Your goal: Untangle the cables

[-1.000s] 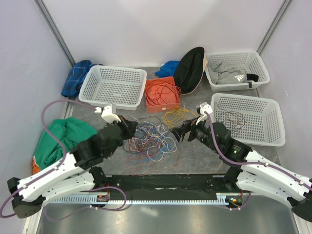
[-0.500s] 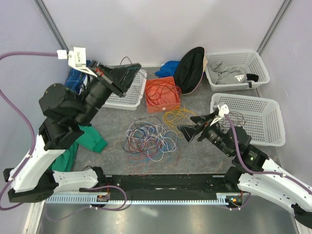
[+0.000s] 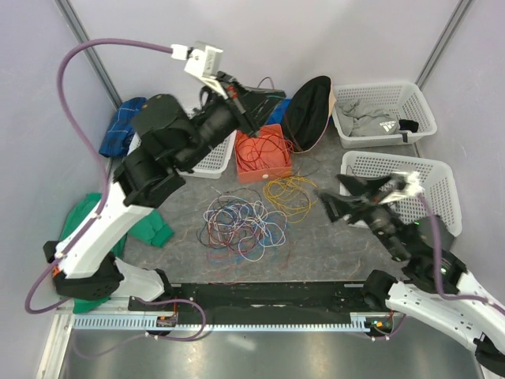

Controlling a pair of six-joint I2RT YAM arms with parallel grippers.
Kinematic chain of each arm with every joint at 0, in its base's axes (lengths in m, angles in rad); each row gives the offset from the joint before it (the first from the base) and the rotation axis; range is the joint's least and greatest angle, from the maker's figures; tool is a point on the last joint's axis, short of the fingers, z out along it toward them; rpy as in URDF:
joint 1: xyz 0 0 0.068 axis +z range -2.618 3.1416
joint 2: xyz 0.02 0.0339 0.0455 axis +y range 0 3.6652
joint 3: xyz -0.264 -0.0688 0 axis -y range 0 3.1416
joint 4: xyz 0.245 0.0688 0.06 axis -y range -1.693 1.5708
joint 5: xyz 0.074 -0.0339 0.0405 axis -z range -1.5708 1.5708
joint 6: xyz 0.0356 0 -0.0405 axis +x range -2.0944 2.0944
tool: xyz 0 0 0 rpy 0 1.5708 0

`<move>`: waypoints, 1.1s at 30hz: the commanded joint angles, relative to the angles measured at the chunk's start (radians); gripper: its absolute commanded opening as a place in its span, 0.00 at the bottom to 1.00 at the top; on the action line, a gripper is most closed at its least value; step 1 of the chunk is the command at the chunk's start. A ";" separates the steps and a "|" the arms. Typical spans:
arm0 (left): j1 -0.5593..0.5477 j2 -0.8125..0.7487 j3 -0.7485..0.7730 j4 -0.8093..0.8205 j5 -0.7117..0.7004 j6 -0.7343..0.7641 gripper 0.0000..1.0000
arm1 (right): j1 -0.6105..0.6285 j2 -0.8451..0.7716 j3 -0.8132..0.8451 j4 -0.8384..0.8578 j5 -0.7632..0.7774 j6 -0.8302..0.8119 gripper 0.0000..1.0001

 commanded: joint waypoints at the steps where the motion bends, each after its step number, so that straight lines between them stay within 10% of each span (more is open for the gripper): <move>1: 0.000 0.119 0.090 0.031 0.082 0.017 0.02 | 0.003 -0.162 0.106 -0.025 0.290 -0.056 0.92; 6: 0.000 0.254 0.194 0.098 0.202 -0.027 0.02 | 0.003 -0.132 0.337 -0.200 0.530 -0.073 0.93; 24: -0.003 0.881 0.388 0.435 0.552 -0.310 0.02 | 0.003 -0.172 0.296 -0.186 0.427 -0.070 0.95; 28: -0.003 0.898 0.347 0.404 0.517 -0.299 0.59 | 0.003 -0.189 0.290 -0.200 0.463 -0.081 0.96; 29: -0.003 0.860 0.325 0.404 0.474 -0.285 0.92 | 0.003 -0.193 0.289 -0.206 0.463 -0.082 0.96; 33: 0.002 0.699 0.204 0.349 0.322 -0.189 1.00 | 0.003 -0.198 0.279 -0.207 0.467 -0.079 0.96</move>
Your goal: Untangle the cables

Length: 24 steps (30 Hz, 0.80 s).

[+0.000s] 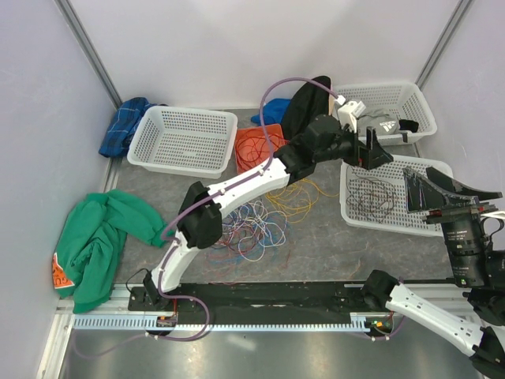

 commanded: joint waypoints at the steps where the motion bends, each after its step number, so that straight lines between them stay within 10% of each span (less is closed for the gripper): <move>1: 0.018 -0.254 -0.135 0.000 -0.179 0.072 1.00 | 0.003 -0.018 -0.016 -0.010 0.015 -0.017 0.96; 13: 0.061 -1.158 -1.126 -0.133 -0.827 0.073 1.00 | 0.003 0.003 -0.224 -0.032 -0.109 0.088 0.97; 24: 0.065 -1.558 -1.636 -0.344 -0.824 -0.227 0.95 | 0.003 0.127 -0.367 0.074 -0.229 0.173 0.98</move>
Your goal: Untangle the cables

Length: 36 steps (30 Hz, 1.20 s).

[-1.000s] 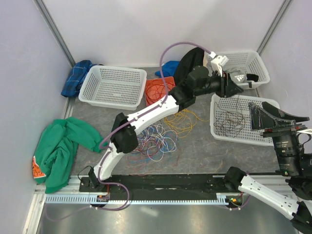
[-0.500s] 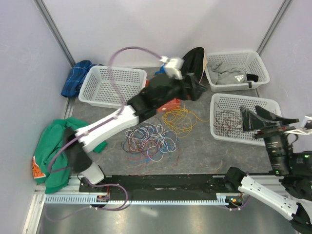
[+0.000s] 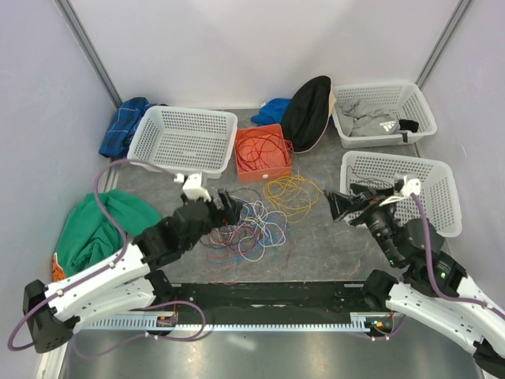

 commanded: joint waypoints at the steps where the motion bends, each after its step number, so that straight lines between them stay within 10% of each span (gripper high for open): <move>1: -0.002 -0.119 -0.170 -0.074 -0.043 -0.175 0.95 | 0.003 0.056 -0.037 0.093 -0.079 0.059 0.97; 32: 0.173 0.724 0.070 0.331 0.124 -0.438 0.65 | 0.003 0.162 -0.131 0.179 -0.075 0.080 0.98; 36: 0.195 0.749 0.081 0.344 0.125 -0.433 0.47 | 0.003 0.165 -0.131 0.179 -0.070 0.069 0.98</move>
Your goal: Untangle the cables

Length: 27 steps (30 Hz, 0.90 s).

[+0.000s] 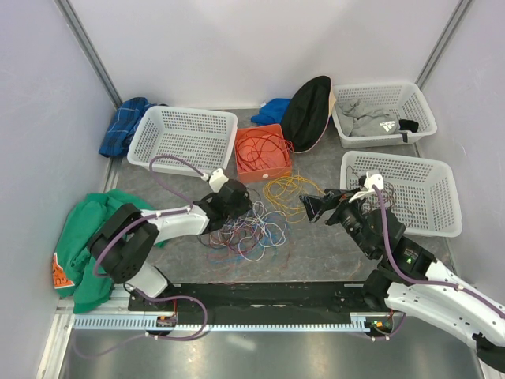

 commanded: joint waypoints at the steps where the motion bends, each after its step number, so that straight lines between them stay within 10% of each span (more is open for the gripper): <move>1: 0.023 0.018 0.041 0.048 -0.009 -0.031 0.42 | 0.003 0.000 -0.004 0.021 0.025 -0.026 0.98; 9: 0.024 -0.221 0.038 0.021 -0.064 0.117 0.02 | 0.003 -0.014 -0.018 0.035 0.025 -0.023 0.98; 20: 0.023 -0.712 0.212 -0.217 0.048 0.372 0.02 | 0.003 -0.022 -0.006 0.089 -0.058 -0.020 0.97; 27: 0.023 -0.682 0.566 -0.364 0.246 0.487 0.02 | 0.003 -0.014 0.005 0.172 -0.207 -0.014 0.97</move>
